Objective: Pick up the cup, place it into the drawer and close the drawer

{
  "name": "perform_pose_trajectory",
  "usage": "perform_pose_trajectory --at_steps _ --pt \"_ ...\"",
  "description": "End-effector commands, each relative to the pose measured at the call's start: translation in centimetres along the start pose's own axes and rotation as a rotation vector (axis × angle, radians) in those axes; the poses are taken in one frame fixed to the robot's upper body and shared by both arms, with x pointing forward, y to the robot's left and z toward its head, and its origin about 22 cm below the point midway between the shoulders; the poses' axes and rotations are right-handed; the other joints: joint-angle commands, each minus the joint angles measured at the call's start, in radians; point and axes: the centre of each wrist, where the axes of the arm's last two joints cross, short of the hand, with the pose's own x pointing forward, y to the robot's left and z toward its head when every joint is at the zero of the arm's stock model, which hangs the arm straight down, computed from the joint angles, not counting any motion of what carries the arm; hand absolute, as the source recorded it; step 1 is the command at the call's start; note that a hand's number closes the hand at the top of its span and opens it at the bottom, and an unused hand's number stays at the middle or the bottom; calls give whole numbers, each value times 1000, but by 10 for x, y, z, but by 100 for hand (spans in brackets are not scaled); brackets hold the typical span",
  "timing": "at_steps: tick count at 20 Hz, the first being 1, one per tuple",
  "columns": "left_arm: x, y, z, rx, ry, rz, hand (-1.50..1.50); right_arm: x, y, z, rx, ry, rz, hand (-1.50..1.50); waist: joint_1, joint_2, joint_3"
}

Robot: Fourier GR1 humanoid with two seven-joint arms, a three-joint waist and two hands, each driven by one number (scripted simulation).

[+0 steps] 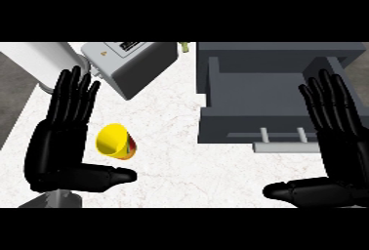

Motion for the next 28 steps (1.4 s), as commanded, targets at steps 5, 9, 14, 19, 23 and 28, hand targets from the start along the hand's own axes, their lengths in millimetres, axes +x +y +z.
perform_pose_trajectory --at_steps 5,9,14,19,23,28 --pt "-12 10 2 29 25 -19 -150 13 8 -15 -10 -24 -20 -150 1 0 0" --pt "-7 12 13 52 59 -38 -150 12 -6 2 1 -16 10 -150 1 0 0" --pt "-33 16 44 76 125 -39 -150 -1 -4 18 -13 -27 0 -150 2 -1 0" --pt "-57 32 26 117 148 -69 -150 25 3 7 -16 -19 6 -150 -2 0 0" --pt "-74 46 47 158 189 -90 -150 10 -1 0 -12 -10 2 -150 1 0 0" --pt "-69 58 47 156 208 -115 -150 6 4 -5 11 -9 -10 -150 2 0 0"
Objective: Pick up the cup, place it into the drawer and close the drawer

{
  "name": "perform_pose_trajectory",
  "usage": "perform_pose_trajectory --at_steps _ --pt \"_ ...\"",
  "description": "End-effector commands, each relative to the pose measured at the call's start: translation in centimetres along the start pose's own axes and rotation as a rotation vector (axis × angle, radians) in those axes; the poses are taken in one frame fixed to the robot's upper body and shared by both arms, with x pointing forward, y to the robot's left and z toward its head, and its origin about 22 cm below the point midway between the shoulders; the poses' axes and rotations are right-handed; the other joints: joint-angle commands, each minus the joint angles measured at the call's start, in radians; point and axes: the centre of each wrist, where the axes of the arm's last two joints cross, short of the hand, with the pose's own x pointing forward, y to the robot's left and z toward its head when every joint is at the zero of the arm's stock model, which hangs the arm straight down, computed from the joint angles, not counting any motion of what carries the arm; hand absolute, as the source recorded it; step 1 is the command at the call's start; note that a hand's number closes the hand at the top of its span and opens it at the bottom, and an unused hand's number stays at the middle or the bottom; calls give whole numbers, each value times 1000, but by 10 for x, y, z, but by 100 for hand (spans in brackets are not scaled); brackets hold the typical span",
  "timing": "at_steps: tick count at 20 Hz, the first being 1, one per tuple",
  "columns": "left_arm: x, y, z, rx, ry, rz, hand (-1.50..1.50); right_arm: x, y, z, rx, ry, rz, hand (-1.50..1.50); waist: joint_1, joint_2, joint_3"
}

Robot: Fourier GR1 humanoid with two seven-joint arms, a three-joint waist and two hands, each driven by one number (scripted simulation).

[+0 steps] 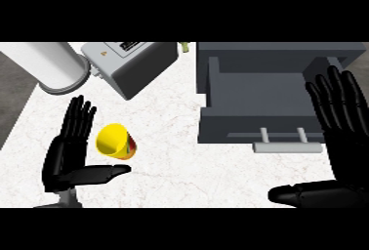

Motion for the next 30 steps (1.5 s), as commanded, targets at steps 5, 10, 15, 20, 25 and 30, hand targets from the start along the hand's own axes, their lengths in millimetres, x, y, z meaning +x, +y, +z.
perform_pose_trajectory --at_steps 5,10,15,20,25,30 --pt "-44 25 23 12 50 -22 -150 -4 -21 0 -4 -6 7 -150 0 0 0" --pt "-63 38 8 33 57 -31 -150 -1 -14 -13 17 10 -13 -150 0 1 0" --pt "-95 30 13 6 74 -9 -150 7 -1 1 11 17 -8 -150 -3 0 0" --pt "-100 47 26 39 59 3 -150 15 -2 -7 0 -5 -2 -150 0 0 0" --pt "-92 55 -2 65 64 -16 -150 4 -30 -9 16 -9 -14 -150 0 0 0" --pt "-108 61 0 59 87 -27 -150 -8 11 -3 31 7 -4 -150 0 0 0"
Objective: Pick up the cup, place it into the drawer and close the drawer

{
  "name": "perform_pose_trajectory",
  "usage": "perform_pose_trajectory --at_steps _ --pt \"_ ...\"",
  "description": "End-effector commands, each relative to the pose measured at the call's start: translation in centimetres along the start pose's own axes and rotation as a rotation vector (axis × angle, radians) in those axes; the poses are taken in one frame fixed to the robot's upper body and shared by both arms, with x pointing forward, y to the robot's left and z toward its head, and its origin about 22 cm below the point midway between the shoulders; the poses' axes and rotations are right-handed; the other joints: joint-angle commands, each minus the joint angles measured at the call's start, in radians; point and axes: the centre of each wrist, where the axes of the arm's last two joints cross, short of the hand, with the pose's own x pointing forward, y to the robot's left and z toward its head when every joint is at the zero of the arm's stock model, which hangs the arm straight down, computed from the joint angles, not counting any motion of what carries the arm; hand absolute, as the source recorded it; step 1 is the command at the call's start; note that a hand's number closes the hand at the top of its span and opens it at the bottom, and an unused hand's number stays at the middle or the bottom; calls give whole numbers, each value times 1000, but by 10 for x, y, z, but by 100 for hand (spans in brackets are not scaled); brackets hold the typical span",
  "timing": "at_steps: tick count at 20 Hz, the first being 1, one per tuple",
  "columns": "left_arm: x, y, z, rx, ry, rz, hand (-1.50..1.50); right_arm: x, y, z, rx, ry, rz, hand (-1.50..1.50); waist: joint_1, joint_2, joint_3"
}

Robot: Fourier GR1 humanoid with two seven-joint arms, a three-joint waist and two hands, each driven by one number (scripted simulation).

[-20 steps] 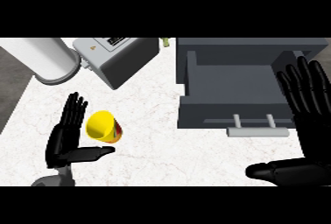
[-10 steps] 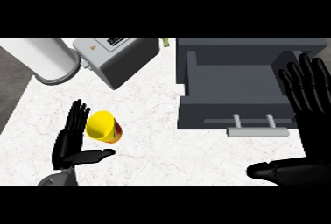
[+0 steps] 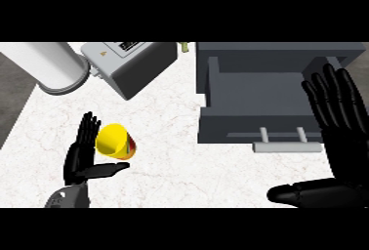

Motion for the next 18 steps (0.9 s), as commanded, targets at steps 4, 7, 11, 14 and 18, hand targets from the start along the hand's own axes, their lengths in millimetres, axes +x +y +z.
perform_pose_trajectory --at_steps 4,7,11,14,18 --pt "-20 20 -2 -4 3 8 -150 8 -13 -8 -5 -11 2 -150 -2 1 0" --pt "-5 -5 -9 -39 -9 21 -150 7 -7 -6 9 -1 3 -150 2 -1 0" --pt "-34 -6 -7 -40 -5 45 -150 16 4 15 10 -2 -17 -150 -5 1 0" --pt "-28 6 -22 -38 -12 83 -150 3 -10 3 0 -14 -21 -150 -8 3 -1" --pt "-31 1 -12 -28 -11 98 -150 17 -4 -19 -16 -14 -17 -150 -1 1 0"
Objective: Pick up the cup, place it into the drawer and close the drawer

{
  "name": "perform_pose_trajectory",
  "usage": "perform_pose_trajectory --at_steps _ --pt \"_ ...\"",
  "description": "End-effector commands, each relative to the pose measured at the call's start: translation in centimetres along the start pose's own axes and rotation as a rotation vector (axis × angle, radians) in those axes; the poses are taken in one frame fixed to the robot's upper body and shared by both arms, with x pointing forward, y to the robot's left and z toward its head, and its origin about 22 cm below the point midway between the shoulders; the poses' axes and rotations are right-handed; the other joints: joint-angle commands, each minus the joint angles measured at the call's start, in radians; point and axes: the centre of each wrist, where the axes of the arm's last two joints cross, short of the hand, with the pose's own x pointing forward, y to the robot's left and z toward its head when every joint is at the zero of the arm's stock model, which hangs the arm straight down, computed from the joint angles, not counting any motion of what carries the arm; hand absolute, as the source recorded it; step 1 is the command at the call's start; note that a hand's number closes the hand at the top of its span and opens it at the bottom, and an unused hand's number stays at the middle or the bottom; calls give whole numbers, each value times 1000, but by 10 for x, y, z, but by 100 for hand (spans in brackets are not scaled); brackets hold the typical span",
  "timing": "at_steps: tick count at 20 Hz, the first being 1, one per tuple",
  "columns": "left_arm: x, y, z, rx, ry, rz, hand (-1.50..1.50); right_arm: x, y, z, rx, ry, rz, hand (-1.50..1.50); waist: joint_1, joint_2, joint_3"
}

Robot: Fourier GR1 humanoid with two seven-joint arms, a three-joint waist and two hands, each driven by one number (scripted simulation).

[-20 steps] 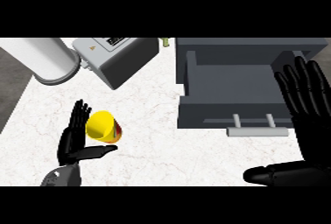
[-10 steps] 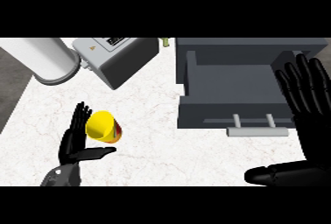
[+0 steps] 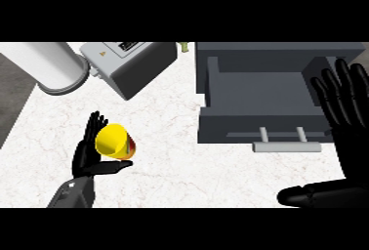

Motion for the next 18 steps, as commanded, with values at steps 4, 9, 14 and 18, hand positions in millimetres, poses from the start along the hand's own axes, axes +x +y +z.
perform_pose_trajectory --at_steps 4,9,14,18 --pt "-9 6 -8 14 -3 70 -150 -6 -4 -3 9 1 -15 -150 -7 3 -1" --pt "-11 -2 -9 -65 0 173 -150 -6 -9 -10 1 1 -10 -150 -6 4 -1" --pt "-7 -6 -19 -93 -23 240 150 -5 -9 12 10 -9 -8 -150 -13 5 -1" --pt "-18 -24 -4 -118 -61 266 150 1 2 13 5 21 13 -150 -8 2 -1"
